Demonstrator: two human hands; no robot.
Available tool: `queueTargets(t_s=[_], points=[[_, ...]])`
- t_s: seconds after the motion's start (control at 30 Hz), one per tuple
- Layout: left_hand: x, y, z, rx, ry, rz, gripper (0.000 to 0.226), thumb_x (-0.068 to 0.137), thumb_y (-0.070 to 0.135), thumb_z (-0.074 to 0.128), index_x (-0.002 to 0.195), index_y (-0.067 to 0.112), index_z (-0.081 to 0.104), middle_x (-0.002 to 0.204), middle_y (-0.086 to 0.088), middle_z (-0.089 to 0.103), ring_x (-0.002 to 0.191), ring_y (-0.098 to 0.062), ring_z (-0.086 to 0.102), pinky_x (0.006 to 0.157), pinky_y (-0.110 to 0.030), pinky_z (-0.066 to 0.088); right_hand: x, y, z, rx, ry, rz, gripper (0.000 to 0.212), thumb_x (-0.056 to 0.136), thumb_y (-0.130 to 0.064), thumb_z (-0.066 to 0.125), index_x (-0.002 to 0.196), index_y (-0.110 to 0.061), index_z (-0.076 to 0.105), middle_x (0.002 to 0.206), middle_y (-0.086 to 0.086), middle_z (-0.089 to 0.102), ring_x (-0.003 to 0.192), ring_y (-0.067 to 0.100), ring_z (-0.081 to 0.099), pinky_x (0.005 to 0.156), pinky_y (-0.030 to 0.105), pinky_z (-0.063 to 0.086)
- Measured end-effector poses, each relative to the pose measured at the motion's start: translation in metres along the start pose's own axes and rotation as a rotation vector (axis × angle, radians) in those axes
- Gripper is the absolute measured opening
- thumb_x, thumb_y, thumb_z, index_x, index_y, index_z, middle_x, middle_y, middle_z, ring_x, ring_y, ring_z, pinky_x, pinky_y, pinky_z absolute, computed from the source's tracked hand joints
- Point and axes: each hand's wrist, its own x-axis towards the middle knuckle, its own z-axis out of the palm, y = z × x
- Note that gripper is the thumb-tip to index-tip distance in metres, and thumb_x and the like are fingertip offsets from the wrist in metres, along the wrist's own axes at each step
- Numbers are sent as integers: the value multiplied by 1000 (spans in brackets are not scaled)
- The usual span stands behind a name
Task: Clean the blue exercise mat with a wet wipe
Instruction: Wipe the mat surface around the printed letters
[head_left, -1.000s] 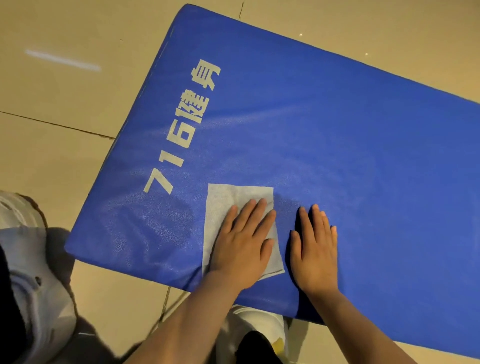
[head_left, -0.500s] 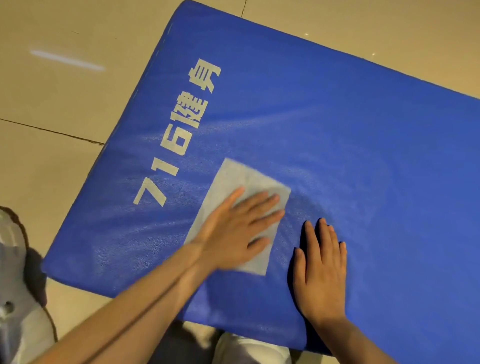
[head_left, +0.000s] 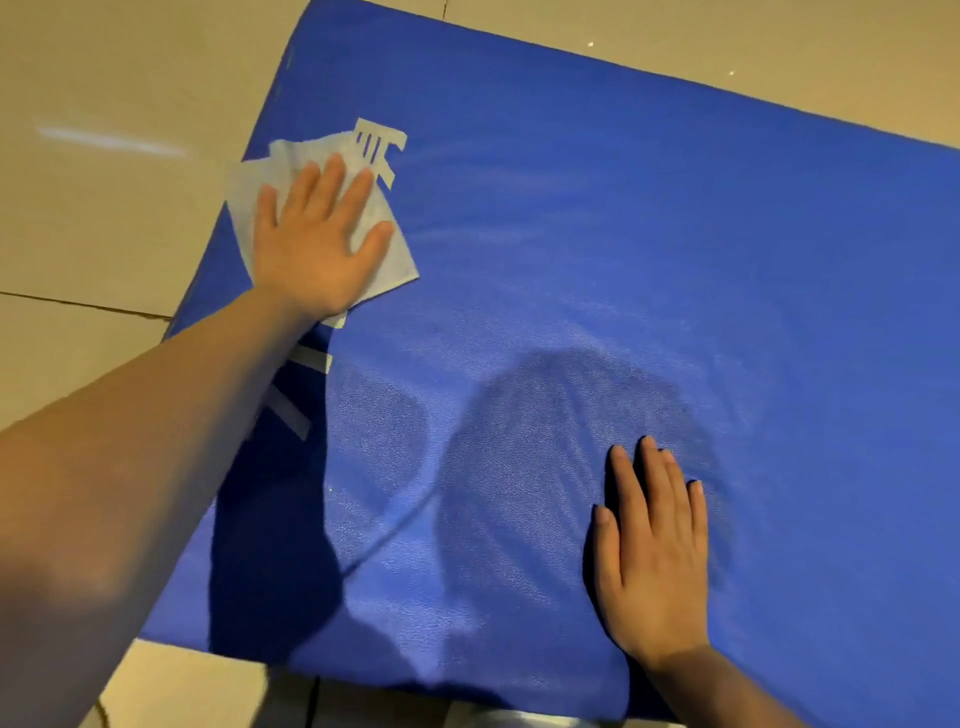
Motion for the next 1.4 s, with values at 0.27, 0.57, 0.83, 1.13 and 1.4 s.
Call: queueTargets(t_s=[0.27, 0.57, 0.83, 1.13, 1.4], points=[[-7, 42, 8, 0, -67, -286, 58, 107, 40, 15, 159, 18, -3, 166, -8, -10, 152, -32, -10, 120, -56, -6, 1, -2, 2, -29, -8, 15, 53, 96, -31, 33, 142, -9, 48, 151, 16, 40, 142, 31, 30, 118, 46, 12], [-75, 143, 48, 101, -169, 568, 65, 98, 40, 6, 157, 20, 24, 164, -3, 17, 152, -27, 14, 121, -42, 2, 2, -3, 1, -30, -15, 0, 52, 98, -33, 30, 142, -9, 47, 151, 16, 41, 141, 31, 32, 118, 47, 13], [-63, -15, 12, 28, -53, 132, 75, 83, 62, -8, 153, 34, -4, 166, 7, 0, 153, -19, -2, 120, -39, -3, 3, 3, -2, -15, -54, -28, 60, 104, -43, 15, 144, -10, 44, 150, 16, 41, 140, 31, 30, 117, 43, 10], [-117, -1, 10, -51, -52, -111, 56, 104, 39, 9, 158, 25, 17, 166, -2, 10, 153, -27, 6, 119, -47, 6, 3, 12, -2, -124, -162, -81, 58, 105, -46, 11, 153, -15, 22, 157, 12, 29, 144, 28, 21, 118, 42, 6], [-177, 117, 38, 18, -299, 571, 73, 103, 50, -6, 139, 33, 55, 153, 4, 43, 144, -19, 35, 113, -42, 18, 4, 13, -6, -110, -186, -92, 58, 105, -47, 11, 157, -21, 10, 158, 12, 27, 145, 27, 20, 118, 42, 7]])
